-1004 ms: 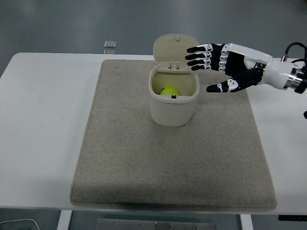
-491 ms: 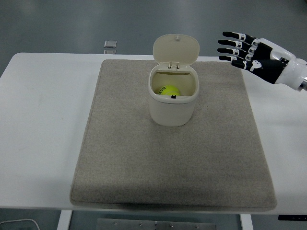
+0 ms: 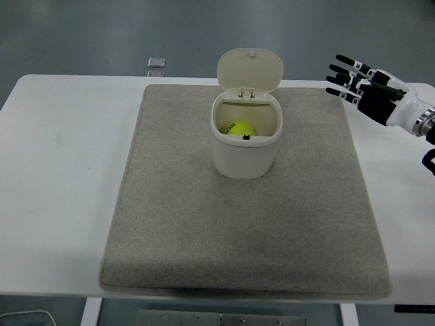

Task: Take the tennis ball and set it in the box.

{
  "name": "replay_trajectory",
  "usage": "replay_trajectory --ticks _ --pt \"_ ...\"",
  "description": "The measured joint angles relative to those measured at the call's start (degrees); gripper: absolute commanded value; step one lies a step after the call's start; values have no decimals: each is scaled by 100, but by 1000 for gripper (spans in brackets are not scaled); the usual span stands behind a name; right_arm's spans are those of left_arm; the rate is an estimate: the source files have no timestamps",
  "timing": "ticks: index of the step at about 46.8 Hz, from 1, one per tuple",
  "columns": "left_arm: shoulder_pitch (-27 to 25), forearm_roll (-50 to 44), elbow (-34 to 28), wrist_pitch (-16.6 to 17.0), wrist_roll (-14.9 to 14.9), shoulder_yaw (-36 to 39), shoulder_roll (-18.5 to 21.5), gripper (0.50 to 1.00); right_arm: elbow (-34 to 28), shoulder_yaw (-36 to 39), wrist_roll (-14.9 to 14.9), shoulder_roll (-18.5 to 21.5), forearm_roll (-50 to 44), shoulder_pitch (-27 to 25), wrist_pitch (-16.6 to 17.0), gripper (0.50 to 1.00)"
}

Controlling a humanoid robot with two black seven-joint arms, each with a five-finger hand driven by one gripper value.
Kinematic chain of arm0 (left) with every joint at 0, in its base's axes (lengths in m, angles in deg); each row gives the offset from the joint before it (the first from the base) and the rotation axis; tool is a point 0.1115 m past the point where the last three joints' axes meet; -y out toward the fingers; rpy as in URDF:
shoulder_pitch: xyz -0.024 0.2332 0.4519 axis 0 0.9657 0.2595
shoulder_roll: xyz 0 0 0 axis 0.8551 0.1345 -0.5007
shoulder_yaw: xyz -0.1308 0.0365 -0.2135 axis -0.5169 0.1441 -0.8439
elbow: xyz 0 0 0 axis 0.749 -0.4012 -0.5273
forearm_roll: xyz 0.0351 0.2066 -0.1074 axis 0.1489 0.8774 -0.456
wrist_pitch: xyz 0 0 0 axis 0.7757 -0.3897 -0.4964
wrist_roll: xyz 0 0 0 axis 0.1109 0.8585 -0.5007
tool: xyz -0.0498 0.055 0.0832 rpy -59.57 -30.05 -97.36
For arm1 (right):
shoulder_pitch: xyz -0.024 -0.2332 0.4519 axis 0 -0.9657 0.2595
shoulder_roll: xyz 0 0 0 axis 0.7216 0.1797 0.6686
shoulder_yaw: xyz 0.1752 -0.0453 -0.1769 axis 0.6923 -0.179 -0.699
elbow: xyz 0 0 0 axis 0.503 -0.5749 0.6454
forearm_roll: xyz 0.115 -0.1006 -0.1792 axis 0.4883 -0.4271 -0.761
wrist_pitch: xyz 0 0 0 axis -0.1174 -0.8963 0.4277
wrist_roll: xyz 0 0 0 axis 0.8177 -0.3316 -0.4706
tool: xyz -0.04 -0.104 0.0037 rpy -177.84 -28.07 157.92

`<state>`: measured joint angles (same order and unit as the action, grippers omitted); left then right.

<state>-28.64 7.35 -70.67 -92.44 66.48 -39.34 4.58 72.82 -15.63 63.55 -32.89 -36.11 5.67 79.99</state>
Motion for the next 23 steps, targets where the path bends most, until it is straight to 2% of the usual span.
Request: replay_trajectory --ticks 11,23 --pt "1 0 -1 0 0 1 0 992 -3 4 22 102 276 1 -66 897" --pt "2 0 -1 0 0 0 0 992 -3 -2 7 114 242 -17 32 899"
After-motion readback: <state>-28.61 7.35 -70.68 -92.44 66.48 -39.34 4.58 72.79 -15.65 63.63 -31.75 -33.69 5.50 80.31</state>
